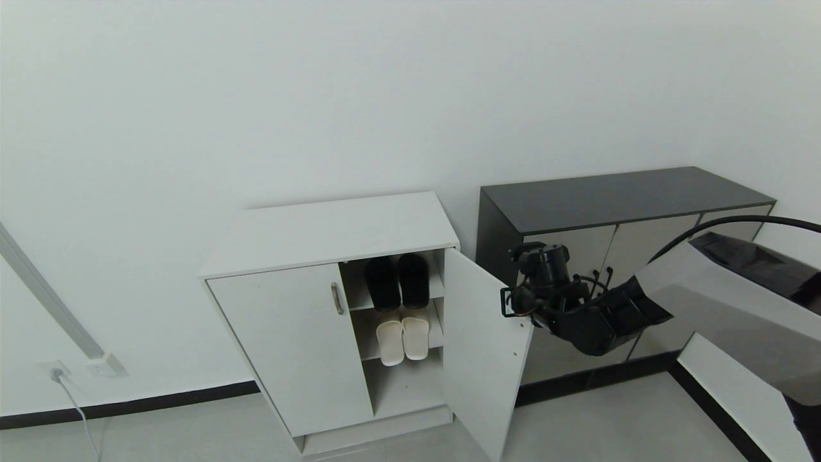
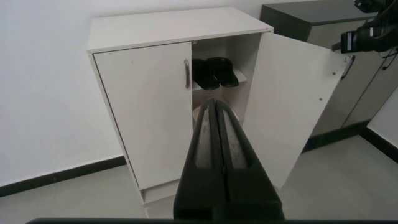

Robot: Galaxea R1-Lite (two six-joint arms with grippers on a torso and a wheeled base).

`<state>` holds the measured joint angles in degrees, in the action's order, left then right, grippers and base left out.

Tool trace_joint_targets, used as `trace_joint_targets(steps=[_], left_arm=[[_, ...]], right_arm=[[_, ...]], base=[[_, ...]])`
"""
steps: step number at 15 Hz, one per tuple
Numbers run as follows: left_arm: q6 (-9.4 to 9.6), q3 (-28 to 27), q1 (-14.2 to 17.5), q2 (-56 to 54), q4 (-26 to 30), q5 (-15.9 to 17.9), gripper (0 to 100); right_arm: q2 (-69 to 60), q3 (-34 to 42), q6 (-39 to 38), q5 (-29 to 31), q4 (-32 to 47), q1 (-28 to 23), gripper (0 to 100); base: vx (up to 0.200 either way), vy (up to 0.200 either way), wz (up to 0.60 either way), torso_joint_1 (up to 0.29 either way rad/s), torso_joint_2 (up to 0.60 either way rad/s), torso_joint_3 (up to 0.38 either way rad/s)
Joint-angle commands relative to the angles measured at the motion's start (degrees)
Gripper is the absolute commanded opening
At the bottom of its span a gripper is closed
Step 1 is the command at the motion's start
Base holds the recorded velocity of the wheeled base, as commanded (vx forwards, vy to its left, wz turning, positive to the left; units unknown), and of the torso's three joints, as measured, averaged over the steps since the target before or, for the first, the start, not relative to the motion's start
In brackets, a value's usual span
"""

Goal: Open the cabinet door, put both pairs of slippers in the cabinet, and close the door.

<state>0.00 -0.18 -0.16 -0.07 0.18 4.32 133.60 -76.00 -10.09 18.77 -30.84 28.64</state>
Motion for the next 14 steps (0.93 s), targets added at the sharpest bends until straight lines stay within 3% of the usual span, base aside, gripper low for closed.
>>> trace_joint_targets(steps=[1, 8, 14], left_arm=[[0.0, 0.0, 0.1, 0.1, 0.0, 0.0, 0], [0.0, 0.0, 0.0, 0.1, 0.0, 0.0, 0], [0.0, 0.0, 0.0, 0.1, 0.0, 0.0, 0]], right_arm=[[-0.6, 0.4, 0.0, 0.0, 0.0, 1.8, 0], [-7.4, 6.2, -3.4, 0.3, -0.4, 11.6, 0], [-4.2, 6.7, -3.1, 0.4, -0.5, 7.2, 0]], base=[[0.0, 0.0, 0.0, 0.0, 0.0, 0.0], [0.0, 0.0, 0.0, 0.0, 0.0, 0.0], [0.0, 0.0, 0.0, 0.0, 0.0, 0.0]])
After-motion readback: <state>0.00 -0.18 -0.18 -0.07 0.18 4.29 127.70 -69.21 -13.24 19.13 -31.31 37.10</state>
